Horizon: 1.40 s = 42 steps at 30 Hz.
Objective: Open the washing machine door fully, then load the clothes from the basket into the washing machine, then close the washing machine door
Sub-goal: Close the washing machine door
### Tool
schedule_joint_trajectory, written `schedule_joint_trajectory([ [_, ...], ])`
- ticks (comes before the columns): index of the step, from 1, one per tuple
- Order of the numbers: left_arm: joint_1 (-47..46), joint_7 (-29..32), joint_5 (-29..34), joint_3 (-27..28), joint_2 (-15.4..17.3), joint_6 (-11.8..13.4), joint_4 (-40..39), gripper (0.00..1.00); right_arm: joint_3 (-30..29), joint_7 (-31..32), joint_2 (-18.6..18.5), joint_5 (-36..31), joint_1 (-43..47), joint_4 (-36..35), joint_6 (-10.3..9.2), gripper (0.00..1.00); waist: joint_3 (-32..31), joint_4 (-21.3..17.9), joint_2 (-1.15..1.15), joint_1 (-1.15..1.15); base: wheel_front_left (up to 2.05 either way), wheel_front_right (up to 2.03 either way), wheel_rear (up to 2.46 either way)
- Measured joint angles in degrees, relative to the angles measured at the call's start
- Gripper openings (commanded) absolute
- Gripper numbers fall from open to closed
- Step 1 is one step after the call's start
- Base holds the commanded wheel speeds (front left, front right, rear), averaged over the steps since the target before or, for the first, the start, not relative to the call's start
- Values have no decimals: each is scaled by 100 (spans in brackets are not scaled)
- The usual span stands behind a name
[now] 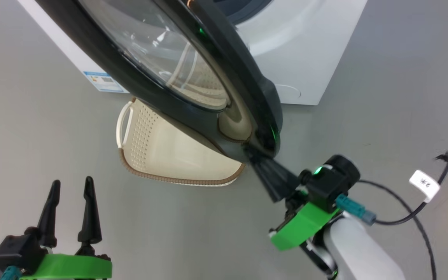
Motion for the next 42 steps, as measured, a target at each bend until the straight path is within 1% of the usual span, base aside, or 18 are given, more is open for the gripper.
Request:
schedule_joint_trajectory([
  [3, -21, 0, -15, -24, -1, 0, 3, 100, -225, 0, 18, -81, -131, 35, 7, 0, 55, 45, 0, 0, 0, 0, 0],
  [7, -88, 0, -43, -76, -2, 0, 8, 100, -691, 0, 51, -118, -263, 35, 8, 0, 96, 58, 0, 0, 0, 0, 0],
  [10, -97, 0, -58, -124, -3, 0, 10, 100, -1051, 0, 45, -144, -410, 71, 7, 0, 124, 59, 0, 0, 0, 0, 0],
  [12, -102, 0, -63, -156, -3, 0, 10, 100, -1171, -2, -5, -165, -557, 160, 7, 0, 162, 62, 0, 0, 0, 0, 0],
  [18, -259, 0, -175, -353, -5, 0, 60, 100, -1279, -42, -197, -278, -1218, 650, 7, 0, 358, 110, 0, 0, 0, 0, 0],
  [27, -459, 0, -342, -566, -15, 0, 82, 100, -1817, -42, -397, -238, -2175, 1289, 7, 0, 727, 271, 0, 0, 0, 0, 0],
  [31, -596, 0, -398, -683, -18, 0, 86, 100, -1855, -42, -514, -249, -2603, 1553, 7, 0, 901, 347, 0, 0, 0, 0, 0],
  [32, -693, 0, -410, -721, -20, 0, 85, 100, -1875, -42, -586, -261, -2845, 1683, 7, 0, 993, 384, 0, 0, 0, 0, 0],
  [37, -816, 0, -505, -853, -22, 0, 87, 100, -1950, -42, -700, -276, -3421, 1980, 7, 0, 1214, 483, 0, 0, 0, 0, 0],
  [42, -899, 0, -611, -938, -29, 0, 89, 100, -1996, -49, -702, -278, -3747, 2208, 51, 0, 1402, 574, 0, 0, 0, 0, 0],
])
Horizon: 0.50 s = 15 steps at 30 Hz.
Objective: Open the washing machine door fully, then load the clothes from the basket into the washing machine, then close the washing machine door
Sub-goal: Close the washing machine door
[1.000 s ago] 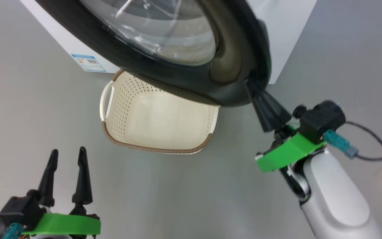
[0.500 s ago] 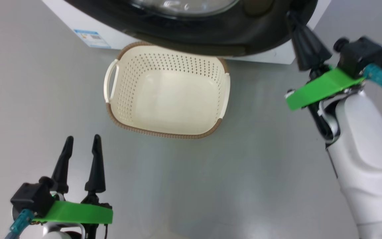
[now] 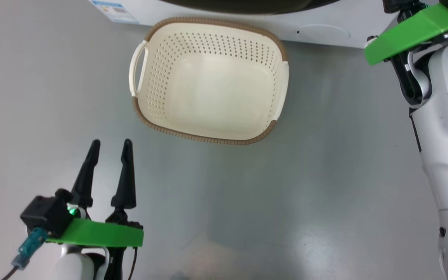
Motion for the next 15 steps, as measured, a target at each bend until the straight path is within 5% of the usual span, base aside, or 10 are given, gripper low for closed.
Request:
schedule_joint_trajectory([
  [15, -150, 0, 0, -22, -21, 0, 7, 100, 23, 0, 120, -48, -230, 166, 42, 0, 131, -31, 0, 0, 0, 0, 0],
])
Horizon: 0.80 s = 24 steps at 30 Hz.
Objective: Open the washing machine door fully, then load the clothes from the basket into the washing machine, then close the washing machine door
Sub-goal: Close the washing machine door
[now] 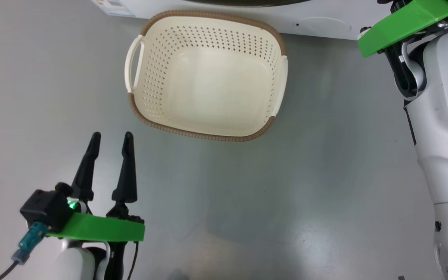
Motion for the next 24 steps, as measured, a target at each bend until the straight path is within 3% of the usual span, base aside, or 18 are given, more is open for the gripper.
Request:
schedule_joint_trajectory([
  [12, -20, 0, 121, 112, 0, 0, -4, 100, 119, 0, -75, 423, 518, -498, -52, 0, -191, -286, 0, 0, 0, 0, 0],
  [24, -10, 0, 368, 277, 3, 0, -1, 100, 388, 0, 51, 816, 1587, -1039, -52, 0, -596, -755, 0, 0, 0, 0, 0],
])
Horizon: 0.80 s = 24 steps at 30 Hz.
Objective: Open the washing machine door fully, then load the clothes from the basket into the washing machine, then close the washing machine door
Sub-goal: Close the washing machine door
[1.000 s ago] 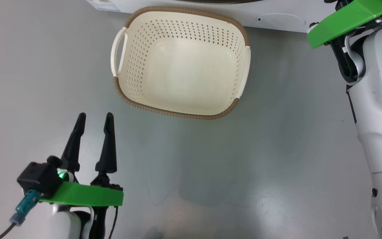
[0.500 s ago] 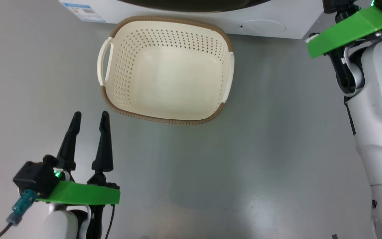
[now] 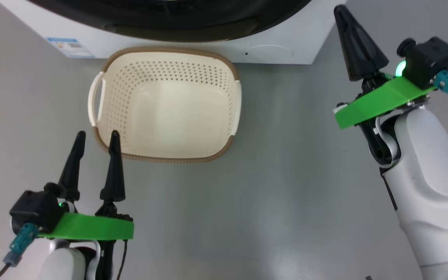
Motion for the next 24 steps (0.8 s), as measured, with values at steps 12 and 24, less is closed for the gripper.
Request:
schedule_joint_trajectory([
  [12, 172, 0, 73, 172, 170, 0, 165, 100, -30, 0, 108, 45, 926, -293, 0, 0, -521, -672, 0, 0, 0, 0, 0],
  [24, 498, 0, 157, 532, 271, 0, 381, 100, 10, 1, 359, 136, 1841, -446, -1, 0, -1127, -1376, 0, 0, 0, 0, 0],
])
